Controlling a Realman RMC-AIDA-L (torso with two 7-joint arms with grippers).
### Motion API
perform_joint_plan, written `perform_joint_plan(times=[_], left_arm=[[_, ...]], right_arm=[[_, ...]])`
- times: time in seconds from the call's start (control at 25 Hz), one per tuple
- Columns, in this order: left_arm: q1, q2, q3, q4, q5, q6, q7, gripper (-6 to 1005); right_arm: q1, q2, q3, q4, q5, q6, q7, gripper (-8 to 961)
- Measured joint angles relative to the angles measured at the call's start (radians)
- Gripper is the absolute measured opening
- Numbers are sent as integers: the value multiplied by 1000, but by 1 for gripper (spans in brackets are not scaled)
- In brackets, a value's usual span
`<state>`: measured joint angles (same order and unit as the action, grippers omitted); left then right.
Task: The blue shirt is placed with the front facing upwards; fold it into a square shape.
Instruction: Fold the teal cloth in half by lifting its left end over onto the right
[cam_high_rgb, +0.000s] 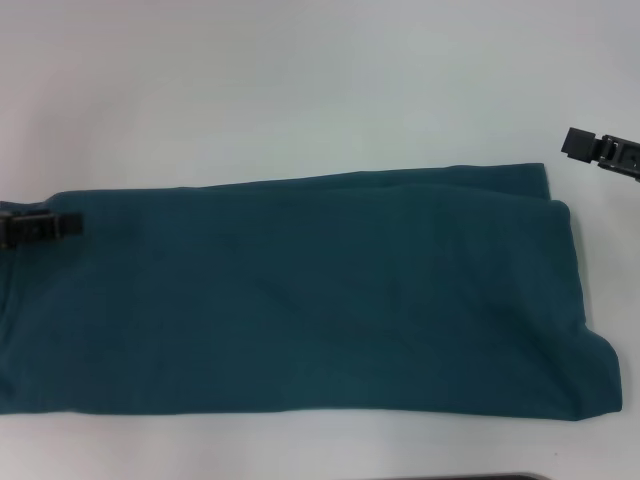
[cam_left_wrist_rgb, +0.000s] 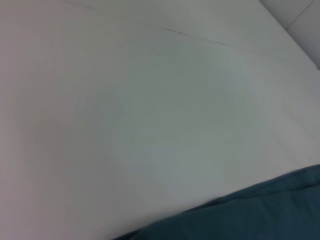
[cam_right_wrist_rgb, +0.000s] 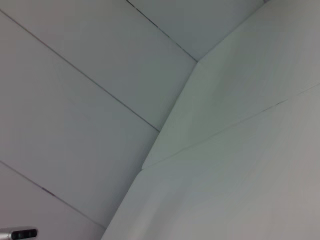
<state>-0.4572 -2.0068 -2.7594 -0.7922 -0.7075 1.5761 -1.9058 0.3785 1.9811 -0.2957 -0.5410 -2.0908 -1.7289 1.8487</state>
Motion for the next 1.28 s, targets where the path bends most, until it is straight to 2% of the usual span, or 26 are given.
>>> perform_joint_plan(times=[0.28, 0.56, 0.76, 1.0, 1.28], left_arm=[[-20, 2, 52, 56, 9, -99, -7, 659], [-25, 6, 69, 62, 10, -119, -12, 659], [-24, 6, 59, 30, -1, -85, -14, 658], [9, 7, 43, -49, -12, -36, -36, 658], [28, 16, -1, -70, -13, -69, -55, 658]], right_arm=[[9, 9, -13, 1, 0, -5, 11, 670], [14, 11, -13, 1, 1, -8, 22, 671], [17, 11, -13, 1, 2, -8, 22, 671], [25, 9, -13, 0, 3, -8, 22, 670], [25, 12, -13, 1, 2, -6, 14, 670]])
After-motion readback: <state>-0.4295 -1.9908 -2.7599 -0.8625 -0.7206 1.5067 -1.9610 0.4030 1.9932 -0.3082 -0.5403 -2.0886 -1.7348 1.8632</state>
